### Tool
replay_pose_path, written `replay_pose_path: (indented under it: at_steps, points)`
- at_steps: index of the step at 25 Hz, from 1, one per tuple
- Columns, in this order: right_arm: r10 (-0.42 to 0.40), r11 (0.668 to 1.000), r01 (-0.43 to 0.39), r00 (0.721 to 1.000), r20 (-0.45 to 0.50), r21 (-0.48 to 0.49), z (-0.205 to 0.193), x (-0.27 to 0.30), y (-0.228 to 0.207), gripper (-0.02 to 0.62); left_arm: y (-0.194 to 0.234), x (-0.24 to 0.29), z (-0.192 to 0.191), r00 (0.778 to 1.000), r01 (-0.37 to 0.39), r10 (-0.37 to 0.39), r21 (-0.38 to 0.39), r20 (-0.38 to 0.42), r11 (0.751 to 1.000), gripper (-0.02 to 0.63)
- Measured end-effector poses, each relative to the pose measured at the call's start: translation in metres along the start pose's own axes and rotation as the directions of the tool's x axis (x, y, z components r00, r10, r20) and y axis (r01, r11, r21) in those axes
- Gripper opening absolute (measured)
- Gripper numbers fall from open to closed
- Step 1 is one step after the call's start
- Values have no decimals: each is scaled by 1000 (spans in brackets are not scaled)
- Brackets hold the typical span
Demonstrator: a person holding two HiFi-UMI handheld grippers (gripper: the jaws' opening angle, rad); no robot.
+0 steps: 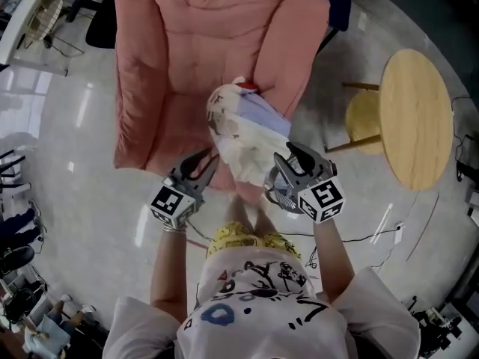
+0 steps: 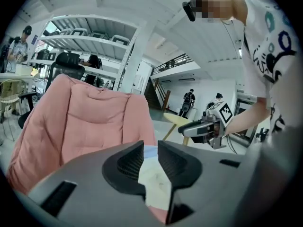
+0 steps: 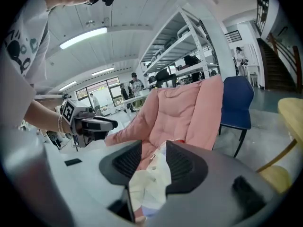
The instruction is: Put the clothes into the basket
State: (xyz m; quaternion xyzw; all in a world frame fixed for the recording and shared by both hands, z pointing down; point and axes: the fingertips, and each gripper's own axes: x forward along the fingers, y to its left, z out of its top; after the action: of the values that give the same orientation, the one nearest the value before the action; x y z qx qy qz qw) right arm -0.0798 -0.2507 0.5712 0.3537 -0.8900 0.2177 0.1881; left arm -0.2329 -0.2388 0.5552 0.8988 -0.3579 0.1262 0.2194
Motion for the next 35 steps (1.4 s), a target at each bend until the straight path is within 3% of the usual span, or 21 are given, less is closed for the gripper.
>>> replay_pose_path:
  at_steps: [10, 20, 26, 27, 28, 30, 35]
  points:
    - [-23, 999, 27, 993, -120, 34, -73, 61, -34, 163, 35, 37, -51, 999, 12, -15, -61, -50, 998, 84]
    - [-28, 998, 41, 959, -284, 39, -144, 105, -51, 212, 41, 40, -70, 999, 0, -5, -109, -47, 994, 84]
    - [-144, 989, 149, 939, -313, -8, -156, 120, -57, 211, 36, 33, -78, 998, -9, 1, -134, -63, 991, 84]
    - [-159, 986, 166, 936, -313, -5, -155, 120, -56, 202, 36, 32, -77, 998, -11, 2, -137, -67, 991, 84]
    - [-164, 985, 173, 936, -312, 4, -154, 119, -55, 138, 36, 31, -76, 998, -11, 2, -138, -67, 990, 84]
    - [-150, 985, 167, 940, -307, 30, -153, 116, -50, 74, 33, 29, -74, 998, -9, 0, -136, -66, 991, 84]
    - [-108, 988, 135, 952, -288, 76, -148, 100, -38, 55, 22, 24, -70, 999, 3, -9, -104, -52, 995, 84]
